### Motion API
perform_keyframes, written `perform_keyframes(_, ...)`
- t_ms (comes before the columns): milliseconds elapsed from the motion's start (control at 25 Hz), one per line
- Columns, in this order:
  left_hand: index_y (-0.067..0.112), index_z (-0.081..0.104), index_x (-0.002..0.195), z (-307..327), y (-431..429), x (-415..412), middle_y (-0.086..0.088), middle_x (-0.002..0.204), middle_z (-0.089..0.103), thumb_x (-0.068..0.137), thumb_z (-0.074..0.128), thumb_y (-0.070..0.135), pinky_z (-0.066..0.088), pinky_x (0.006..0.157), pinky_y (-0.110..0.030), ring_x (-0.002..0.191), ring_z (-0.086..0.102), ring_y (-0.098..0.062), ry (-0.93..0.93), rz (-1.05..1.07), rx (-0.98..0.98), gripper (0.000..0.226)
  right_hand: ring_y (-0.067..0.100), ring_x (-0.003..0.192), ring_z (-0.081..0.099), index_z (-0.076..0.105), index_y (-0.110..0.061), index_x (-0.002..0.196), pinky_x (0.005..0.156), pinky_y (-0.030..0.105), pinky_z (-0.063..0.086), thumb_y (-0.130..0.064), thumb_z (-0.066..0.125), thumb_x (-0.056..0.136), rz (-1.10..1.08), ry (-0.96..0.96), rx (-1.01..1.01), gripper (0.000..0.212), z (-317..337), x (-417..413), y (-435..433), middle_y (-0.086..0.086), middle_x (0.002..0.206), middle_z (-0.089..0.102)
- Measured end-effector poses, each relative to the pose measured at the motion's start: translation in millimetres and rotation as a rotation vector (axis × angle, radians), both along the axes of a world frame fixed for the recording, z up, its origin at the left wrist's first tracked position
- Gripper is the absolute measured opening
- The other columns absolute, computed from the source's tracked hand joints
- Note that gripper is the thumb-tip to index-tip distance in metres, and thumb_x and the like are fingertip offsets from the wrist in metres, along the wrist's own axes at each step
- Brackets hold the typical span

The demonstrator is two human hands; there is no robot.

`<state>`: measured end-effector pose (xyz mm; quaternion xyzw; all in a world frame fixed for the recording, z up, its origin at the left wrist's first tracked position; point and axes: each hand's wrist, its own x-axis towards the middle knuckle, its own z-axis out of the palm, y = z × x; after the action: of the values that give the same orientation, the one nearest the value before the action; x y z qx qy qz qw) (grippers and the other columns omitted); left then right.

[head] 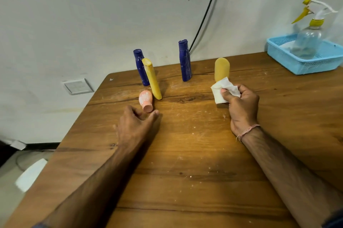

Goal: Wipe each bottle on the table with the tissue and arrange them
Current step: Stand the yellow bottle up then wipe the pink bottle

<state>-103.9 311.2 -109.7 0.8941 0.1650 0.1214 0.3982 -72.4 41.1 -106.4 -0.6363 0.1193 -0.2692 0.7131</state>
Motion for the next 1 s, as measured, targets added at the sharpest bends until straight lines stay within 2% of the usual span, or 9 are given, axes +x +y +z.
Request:
perform_keyframes(80, 0.026, 0.049, 0.104, 4, 10, 19, 0.008, 0.088, 0.056, 0.068, 0.068, 0.082, 0.041, 0.104, -0.056, 0.094, 0.059, -0.019, 0.056, 0.087, 0.060, 0.070, 0.000, 0.077, 0.066, 0.070, -0.021, 0.094, 0.057, 0.014, 0.049, -0.008, 0.074, 0.083, 0.036, -0.011, -0.020, 0.017, 0, -1, 1, -0.013, 0.087, 0.070)
perform_keyframes(160, 0.021, 0.052, 0.109, 5, 9, 35, 0.006, 0.090, 0.058, 0.067, 0.064, 0.087, 0.035, 0.108, -0.058, 0.098, 0.056, -0.020, 0.084, 0.115, 0.119, 0.079, 0.002, 0.079, 0.066, 0.070, -0.022, 0.094, 0.057, 0.014, 0.049, -0.008, 0.074, 0.083, 0.057, -0.015, -0.037, 0.019, 0, -3, 1, -0.013, 0.088, 0.070)
perform_keyframes(240, 0.019, 0.059, 0.098, 4, 9, 42, 0.003, 0.087, 0.063, 0.069, 0.062, 0.085, 0.036, 0.107, -0.057, 0.096, 0.057, -0.020, 0.101, 0.111, 0.149, 0.072, 0.006, 0.085, 0.067, 0.070, -0.024, 0.094, 0.063, 0.019, 0.051, -0.009, 0.074, 0.083, 0.067, -0.006, -0.070, 0.019, -1, -4, 0, -0.011, 0.091, 0.071)
perform_keyframes(400, 0.021, 0.064, 0.086, -1, 26, 30, 0.002, 0.081, 0.067, 0.077, 0.065, 0.072, 0.048, 0.097, -0.053, 0.085, 0.063, -0.018, 0.077, 0.027, 0.088, 0.052, 0.011, 0.093, 0.067, 0.071, -0.017, 0.104, 0.070, 0.024, 0.052, -0.011, 0.074, 0.083, 0.076, 0.016, -0.151, 0.022, -2, -5, 1, -0.004, 0.100, 0.071)
perform_keyframes(480, 0.025, 0.064, 0.085, -3, 37, 5, 0.002, 0.083, 0.068, 0.074, 0.070, 0.068, 0.056, 0.069, -0.040, 0.080, 0.064, -0.017, 0.056, -0.010, 0.050, 0.046, 0.012, 0.094, 0.067, 0.071, -0.016, 0.106, 0.072, 0.025, 0.053, -0.013, 0.075, 0.083, 0.076, 0.013, -0.202, 0.023, -2, -5, 1, -0.003, 0.101, 0.071)
perform_keyframes(560, 0.027, 0.062, 0.084, -6, 47, -28, 0.004, 0.079, 0.069, 0.069, 0.076, 0.063, 0.052, 0.053, -0.035, 0.075, 0.066, -0.017, 0.004, -0.028, 0.010, 0.041, 0.013, 0.094, 0.066, 0.071, -0.015, 0.105, 0.073, 0.025, 0.052, -0.014, 0.075, 0.083, 0.066, -0.017, -0.292, 0.022, -2, -7, 3, -0.002, 0.101, 0.071)
perform_keyframes(680, 0.032, 0.062, 0.092, -9, 51, -73, 0.008, 0.082, 0.072, 0.064, 0.084, 0.060, 0.058, 0.051, -0.037, 0.071, 0.069, -0.016, -0.040, -0.092, -0.033, 0.045, 0.012, 0.090, 0.065, 0.070, -0.014, 0.105, 0.071, 0.022, 0.052, -0.017, 0.074, 0.084, 0.052, -0.077, -0.506, 0.022, -1, -12, 10, 0.000, 0.102, 0.071)
perform_keyframes(840, 0.034, 0.065, 0.096, 2, 12, -73, 0.015, 0.090, 0.071, 0.067, 0.085, 0.051, 0.059, 0.059, -0.029, 0.076, 0.068, -0.004, -0.047, -0.326, -0.060, 0.039, -0.004, 0.084, 0.062, 0.074, -0.017, 0.101, 0.071, 0.001, 0.046, -0.009, 0.074, 0.083, 0.127, -0.192, -0.716, 0.020, 3, -20, 19, -0.009, 0.100, 0.071)
perform_keyframes(1000, 0.031, 0.066, 0.092, 9, -45, -25, 0.006, 0.083, 0.071, 0.073, 0.089, 0.028, 0.058, 0.062, -0.021, 0.075, 0.067, -0.006, -0.066, -0.423, -0.063, 0.030, 0.002, 0.093, 0.063, 0.074, -0.015, 0.099, 0.084, 0.008, 0.049, 0.001, 0.071, 0.081, 0.125, -0.199, -0.827, 0.024, 7, -21, 12, -0.001, 0.103, 0.073)
